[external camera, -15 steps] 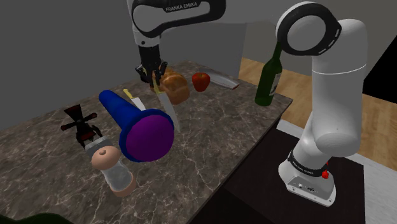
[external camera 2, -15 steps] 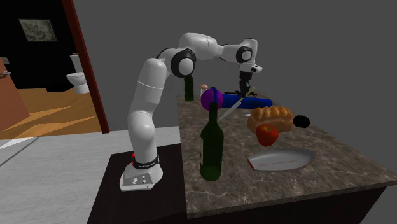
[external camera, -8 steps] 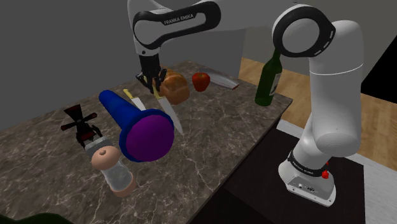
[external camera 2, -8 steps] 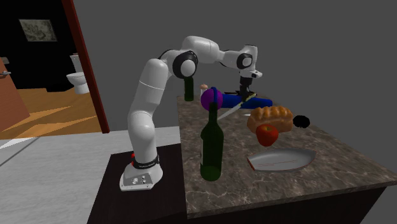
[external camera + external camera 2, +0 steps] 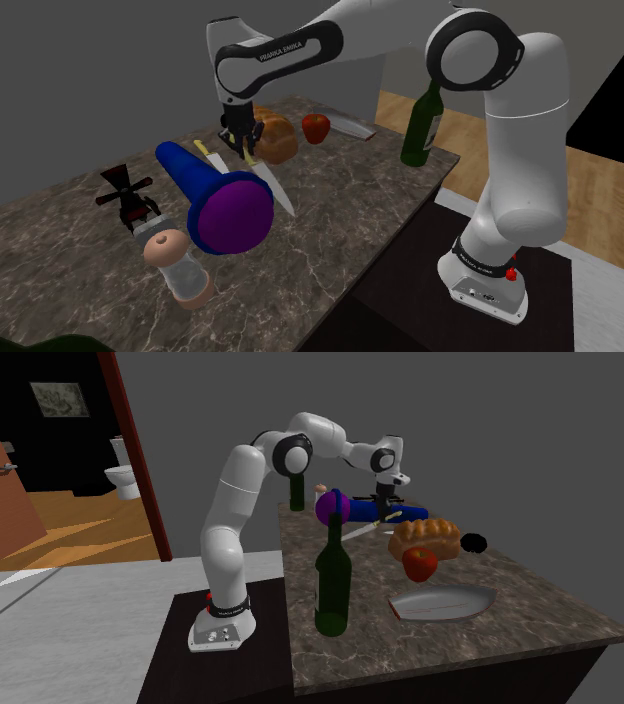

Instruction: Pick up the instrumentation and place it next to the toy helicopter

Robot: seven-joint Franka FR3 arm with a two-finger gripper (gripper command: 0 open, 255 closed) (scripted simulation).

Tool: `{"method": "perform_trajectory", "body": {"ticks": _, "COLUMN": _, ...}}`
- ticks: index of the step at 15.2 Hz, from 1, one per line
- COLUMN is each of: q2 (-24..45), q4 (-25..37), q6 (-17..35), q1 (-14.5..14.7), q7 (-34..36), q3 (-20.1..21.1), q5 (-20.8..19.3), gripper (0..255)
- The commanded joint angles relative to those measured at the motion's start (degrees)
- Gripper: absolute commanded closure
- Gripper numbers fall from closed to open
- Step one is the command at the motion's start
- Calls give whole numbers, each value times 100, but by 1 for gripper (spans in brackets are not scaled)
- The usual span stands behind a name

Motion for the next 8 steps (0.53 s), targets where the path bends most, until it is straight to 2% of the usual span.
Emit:
{"method": "perform_trajectory", "body": {"ticks": 1, "q2": 23, "q4": -117, "q6": 143, "q1": 2, "q7": 5, "q3": -1, "q5": -5, "gripper": 255}}
{"method": "perform_trajectory", "body": {"ticks": 8, "q2": 164, "q4": -450, "q6": 616, "q1": 3, "q7": 10, "q3": -14, "q5": -29, "gripper": 255}}
